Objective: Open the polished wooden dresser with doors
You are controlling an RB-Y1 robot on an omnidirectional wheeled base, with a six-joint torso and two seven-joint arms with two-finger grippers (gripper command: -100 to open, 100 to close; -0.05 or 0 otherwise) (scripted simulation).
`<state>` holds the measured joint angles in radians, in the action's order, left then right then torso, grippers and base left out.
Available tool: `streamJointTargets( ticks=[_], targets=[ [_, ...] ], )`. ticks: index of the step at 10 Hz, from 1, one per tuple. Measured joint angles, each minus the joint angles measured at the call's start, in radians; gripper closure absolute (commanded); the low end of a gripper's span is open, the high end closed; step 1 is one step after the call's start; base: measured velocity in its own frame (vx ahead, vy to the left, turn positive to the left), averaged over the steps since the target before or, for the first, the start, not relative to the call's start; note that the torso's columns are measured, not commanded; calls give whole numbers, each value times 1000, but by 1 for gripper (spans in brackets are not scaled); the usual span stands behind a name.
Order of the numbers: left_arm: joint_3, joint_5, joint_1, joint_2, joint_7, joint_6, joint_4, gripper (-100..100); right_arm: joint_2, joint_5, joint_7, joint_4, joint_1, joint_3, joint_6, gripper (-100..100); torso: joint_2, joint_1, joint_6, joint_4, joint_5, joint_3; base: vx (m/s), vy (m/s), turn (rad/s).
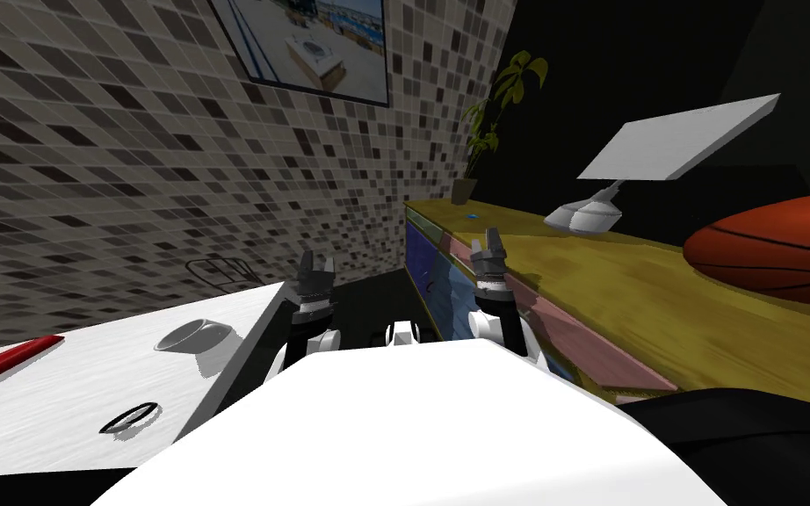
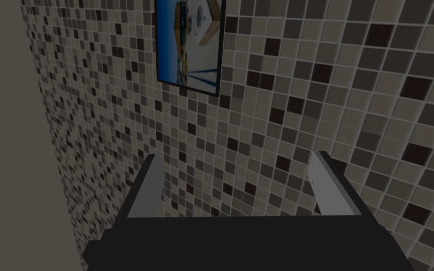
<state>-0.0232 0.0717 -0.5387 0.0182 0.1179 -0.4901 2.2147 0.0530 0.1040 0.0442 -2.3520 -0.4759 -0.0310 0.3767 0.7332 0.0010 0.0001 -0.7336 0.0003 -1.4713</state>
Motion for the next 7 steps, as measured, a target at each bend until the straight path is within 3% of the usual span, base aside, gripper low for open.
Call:
streamJointTargets(
  ticks=[4,7],
  targets=[
    [0,0,0,0,0,0,0,0,100,52,38,13,-22,-29,-12,-100,5,1,0,-4,0,-5,77,64,-65],
    [0,0,0,0,0,0,0,0,186,114,85,16,-63,-59,-23,-100,4,-1,0,-4,0,-5,122,81,-84]
  ],
)
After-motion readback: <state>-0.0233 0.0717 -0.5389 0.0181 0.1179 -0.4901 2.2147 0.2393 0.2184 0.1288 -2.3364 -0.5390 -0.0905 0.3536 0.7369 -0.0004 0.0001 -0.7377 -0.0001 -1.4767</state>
